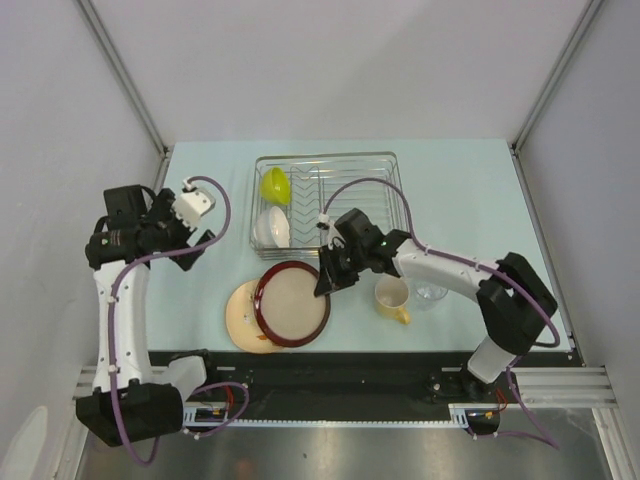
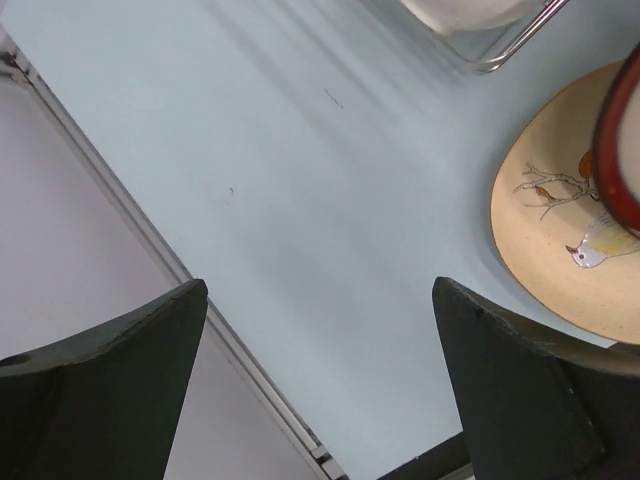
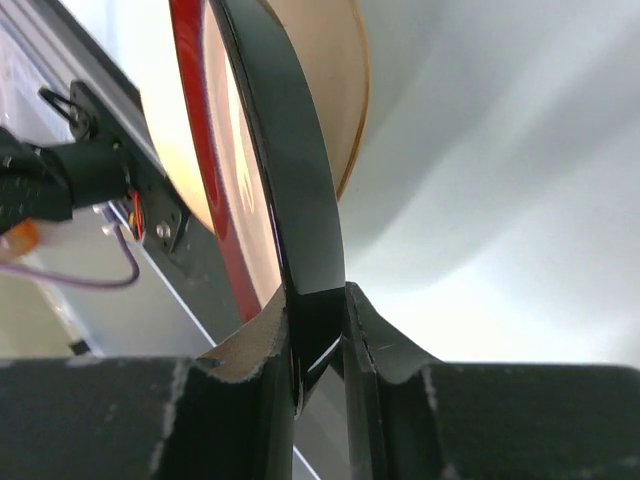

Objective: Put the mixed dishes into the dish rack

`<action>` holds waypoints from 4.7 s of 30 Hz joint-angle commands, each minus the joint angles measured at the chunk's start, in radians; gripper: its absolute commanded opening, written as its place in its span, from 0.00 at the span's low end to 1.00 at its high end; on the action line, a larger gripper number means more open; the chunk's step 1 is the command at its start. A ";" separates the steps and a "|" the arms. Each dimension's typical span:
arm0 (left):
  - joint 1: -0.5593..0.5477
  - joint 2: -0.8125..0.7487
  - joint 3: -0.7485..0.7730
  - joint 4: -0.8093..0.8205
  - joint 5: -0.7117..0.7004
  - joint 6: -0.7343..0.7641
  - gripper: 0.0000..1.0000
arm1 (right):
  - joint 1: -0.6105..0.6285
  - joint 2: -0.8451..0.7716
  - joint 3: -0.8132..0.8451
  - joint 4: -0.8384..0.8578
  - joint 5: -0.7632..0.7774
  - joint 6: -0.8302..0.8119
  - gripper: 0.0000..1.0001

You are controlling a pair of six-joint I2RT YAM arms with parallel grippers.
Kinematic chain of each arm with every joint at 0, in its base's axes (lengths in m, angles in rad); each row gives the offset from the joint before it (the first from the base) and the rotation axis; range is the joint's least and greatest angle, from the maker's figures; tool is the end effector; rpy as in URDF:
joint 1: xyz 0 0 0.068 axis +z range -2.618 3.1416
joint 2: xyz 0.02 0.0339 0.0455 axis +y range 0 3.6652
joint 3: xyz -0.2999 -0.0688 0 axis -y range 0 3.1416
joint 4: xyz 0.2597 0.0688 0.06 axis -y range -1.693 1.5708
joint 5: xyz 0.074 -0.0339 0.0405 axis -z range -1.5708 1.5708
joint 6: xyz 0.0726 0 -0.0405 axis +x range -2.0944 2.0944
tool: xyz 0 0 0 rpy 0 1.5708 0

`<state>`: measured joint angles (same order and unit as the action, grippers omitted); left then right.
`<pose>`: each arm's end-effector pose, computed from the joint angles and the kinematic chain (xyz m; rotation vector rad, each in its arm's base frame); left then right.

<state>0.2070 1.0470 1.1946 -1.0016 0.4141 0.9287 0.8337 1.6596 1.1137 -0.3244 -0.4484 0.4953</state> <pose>0.2118 0.0146 0.3648 0.9925 2.1116 0.0567 0.2385 0.3096 0.2221 -0.6648 2.5788 1.0743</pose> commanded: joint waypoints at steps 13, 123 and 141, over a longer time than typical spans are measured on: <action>0.069 0.093 -0.064 -0.098 0.261 -0.073 1.00 | -0.128 -0.106 0.752 -0.218 0.599 -0.649 0.00; 0.071 -0.094 -0.552 -0.034 -0.051 0.476 1.00 | -0.048 -0.221 0.047 0.031 0.013 -0.055 1.00; -0.032 -0.114 -0.639 0.049 0.058 0.427 1.00 | 0.065 0.173 -0.196 0.640 -0.102 0.348 0.86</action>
<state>0.2054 0.9279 0.5682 -0.9947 0.4301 1.3846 0.8772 1.7718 0.9089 0.1799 -0.5503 0.7685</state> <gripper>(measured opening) 0.996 0.871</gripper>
